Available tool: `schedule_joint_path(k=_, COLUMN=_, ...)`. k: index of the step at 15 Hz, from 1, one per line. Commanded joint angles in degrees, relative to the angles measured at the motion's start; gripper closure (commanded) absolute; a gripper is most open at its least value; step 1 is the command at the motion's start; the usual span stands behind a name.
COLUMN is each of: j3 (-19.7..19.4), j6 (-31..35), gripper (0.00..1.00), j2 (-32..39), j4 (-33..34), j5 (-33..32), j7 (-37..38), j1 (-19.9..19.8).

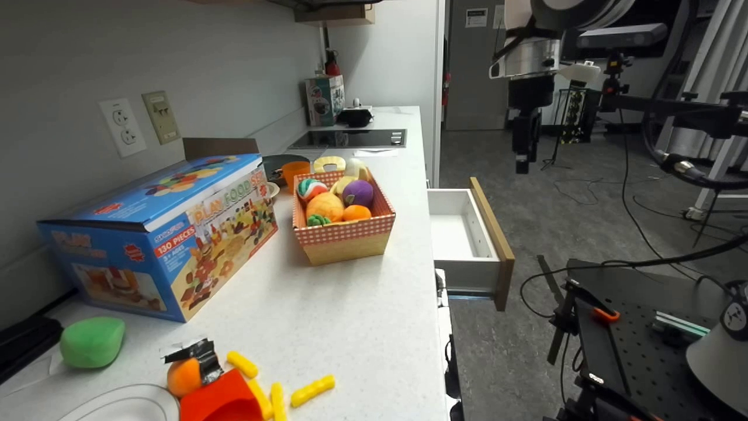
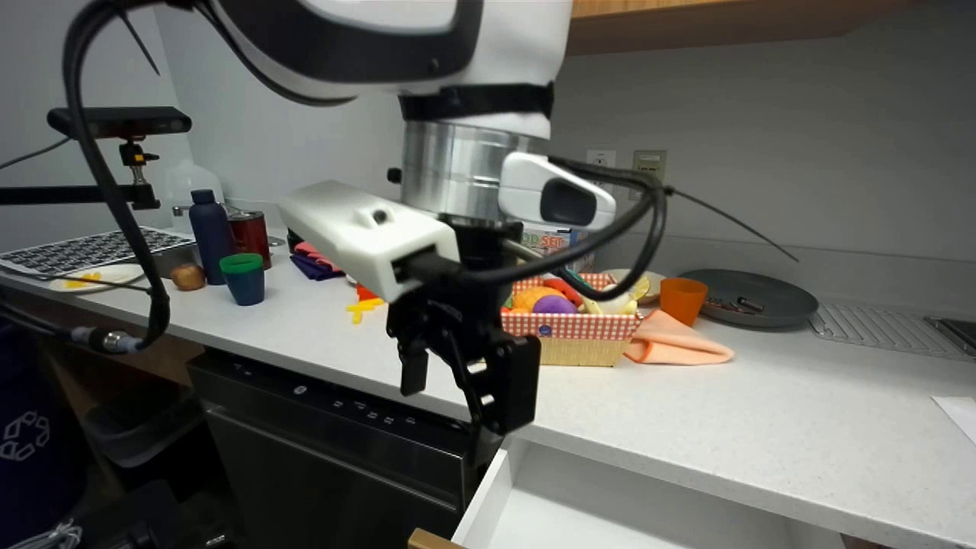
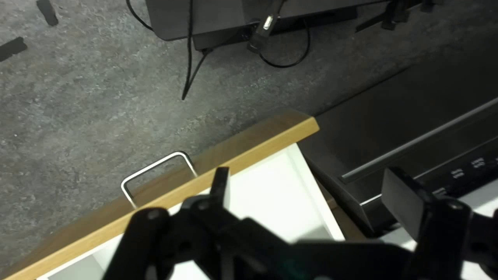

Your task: Close the open drawer

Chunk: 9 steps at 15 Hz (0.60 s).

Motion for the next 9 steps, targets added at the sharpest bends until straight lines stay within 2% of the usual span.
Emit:
schedule_joint_path(k=1, j3=0.94, j6=2.31, gripper=0.0, j2=8.11, j4=3.73, j5=-5.42, j7=2.28, j1=-2.24)
schedule_joint_path(k=2, j3=0.52, j6=1.66, gripper=0.0, j2=4.15, j4=0.96, j5=-2.5, j7=0.43, j1=-1.49)
schedule_joint_path(k=8, j3=0.52, j6=3.19, gripper=0.0, j2=9.08, j4=3.0, j5=-4.96, j7=1.62, j1=-2.19)
schedule_joint_path(k=9, j3=-0.11, j6=4.31, gripper=0.0, j2=10.41, j4=3.02, j5=-4.62, j7=-0.36, j1=-2.22)
